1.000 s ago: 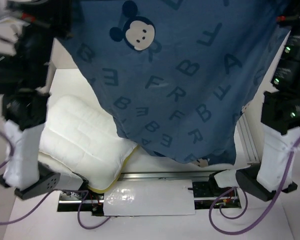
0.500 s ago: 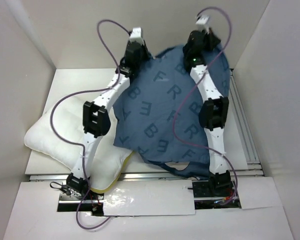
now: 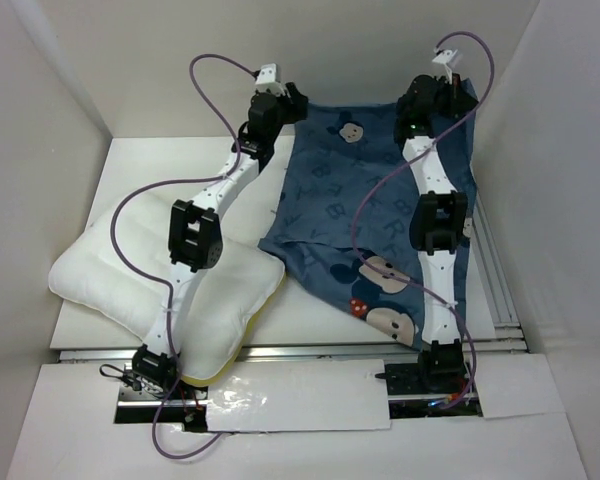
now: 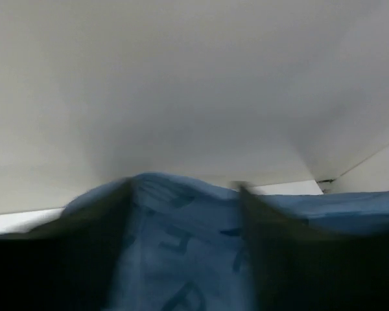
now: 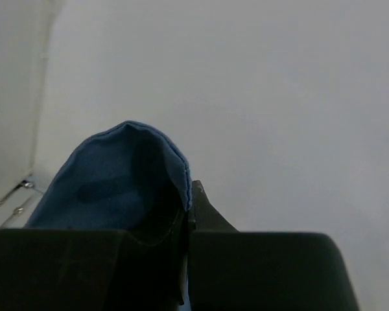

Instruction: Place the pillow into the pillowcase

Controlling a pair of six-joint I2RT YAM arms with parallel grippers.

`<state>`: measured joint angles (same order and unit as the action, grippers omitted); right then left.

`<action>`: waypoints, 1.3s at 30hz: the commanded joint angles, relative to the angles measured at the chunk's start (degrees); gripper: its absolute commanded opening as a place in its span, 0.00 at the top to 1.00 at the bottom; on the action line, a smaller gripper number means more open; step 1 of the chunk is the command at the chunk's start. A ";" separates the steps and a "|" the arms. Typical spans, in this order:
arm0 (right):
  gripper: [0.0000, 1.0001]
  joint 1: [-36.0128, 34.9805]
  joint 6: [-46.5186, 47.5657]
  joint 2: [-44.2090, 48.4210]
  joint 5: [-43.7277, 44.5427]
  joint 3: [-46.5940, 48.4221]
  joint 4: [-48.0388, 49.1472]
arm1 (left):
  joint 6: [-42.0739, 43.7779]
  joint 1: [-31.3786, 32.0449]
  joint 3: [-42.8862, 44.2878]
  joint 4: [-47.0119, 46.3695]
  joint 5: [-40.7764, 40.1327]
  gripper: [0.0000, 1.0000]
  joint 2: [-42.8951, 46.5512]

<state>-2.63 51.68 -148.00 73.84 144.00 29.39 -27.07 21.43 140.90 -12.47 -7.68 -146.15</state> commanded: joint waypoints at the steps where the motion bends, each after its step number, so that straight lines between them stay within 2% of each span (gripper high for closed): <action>1: 0.94 1.58 4.66 -1.59 3.94 2.43 6.13 | 1.22 -1.31 0.25 -4.67 2.56 0.00 1.21; 3: 0.74 1.05 5.27 -0.10 3.94 -1.51 6.74 | 2.19 -0.69 -1.67 -3.70 3.11 0.00 1.74; 4: 0.58 0.36 5.27 -0.09 3.94 -2.40 6.74 | 3.07 -0.69 -2.64 -3.70 3.11 0.00 2.35; 6: 0.31 -1.04 6.40 1.31 3.32 -3.46 4.72 | 6.32 0.80 -3.97 -1.78 3.11 0.00 4.29; 8: 0.00 -2.01 11.04 1.31 3.32 -4.17 7.25 | 7.82 1.41 -3.45 0.94 3.90 0.00 6.30; 11: 0.00 -3.95 12.92 3.32 3.32 -5.48 8.14 | 9.21 2.65 -6.76 6.13 3.38 0.00 10.87; 14: 0.00 -6.24 12.31 6.57 3.85 -9.08 6.30 | 10.01 2.65 -15.72 11.12 4.07 0.00 19.74; 17: 0.00 -9.92 8.90 9.22 3.85 -14.17 0.60 | 10.02 3.70 -27.75 14.31 4.69 0.00 30.45; 18: 0.00 -10.98 7.14 11.14 3.33 -15.76 -1.42 | 10.02 3.71 -34.22 15.97 5.91 0.00 33.09; 20: 0.00 -14.49 0.74 13.26 2.02 -20.77 -12.72 | 10.02 5.45 -40.41 17.65 8.29 0.00 40.80; 21: 0.00 -15.64 -11.83 14.83 -1.47 -20.78 -19.91 | 9.24 6.25 -46.01 19.57 8.30 0.00 42.85; 22: 0.00 -17.30 -20.39 14.85 -4.99 -20.78 -39.56 | 9.23 7.21 -48.50 20.72 9.17 0.00 44.70; 23: 0.00 -17.32 -30.14 14.85 -10.51 -15.47 -51.42 | 9.23 8.27 -50.96 21.78 9.18 0.00 46.37; 24: 0.00 -17.32 -48.33 14.85 -29.10 -11.85 -62.41 | 8.71 10.63 -53.51 22.66 7.70 0.00 49.26; 25: 0.00 -13.75 -55.13 15.37 -40.33 -10.86 -75.22 | 7.83 11.78 -58.41 23.97 6.55 0.00 50.51; 27: 0.06 -9.86 -64.47 20.18 -57.95 -21.86 -74.49 | 5.29 14.41 -63.01 24.51 5.05 0.00 52.62; 28: 0.03 -8.54 -68.60 27.78 -68.99 -30.19 -70.56 | 2.23 14.95 -66.68 24.51 5.83 0.00 54.20; 29: 0.01 -7.05 -69.77 31.86 -71.79 -46.28 -60.51 | 0.98 14.96 -68.20 23.90 7.49 0.00 54.21; 31: 0.01 -6.34 -73.45 42.21 -72.18 -58.70 -51.32 | -0.87 16.44 -71.88 21.97 11.96 0.00 54.92; 32: 0.01 -5.81 -74.52 44.79 -71.30 -66.49 -50.40 | -1.40 16.45 -72.52 20.22 13.64 0.00 54.13; 34: 0.01 -4.41 -78.03 52.32 -70.16 -74.43 -50.39 | -2.46 17.58 -69.39 21.94 15.93 0.00 49.76; 35: 0.01 -3.88 -78.05 52.38 -70.15 -76.92 -50.39 | -2.46 17.59 -69.36 21.96 15.94 0.00 47.64; 39: 0.01 -0.71 -80.25 62.03 -71.99 -88.44 -49.61 | -3.86 19.61 -61.99 28.11 11.74 0.00 37.88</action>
<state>-4.14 -22.74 -93.06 6.48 60.14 -23.66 -28.75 39.44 74.50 14.00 4.69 -104.03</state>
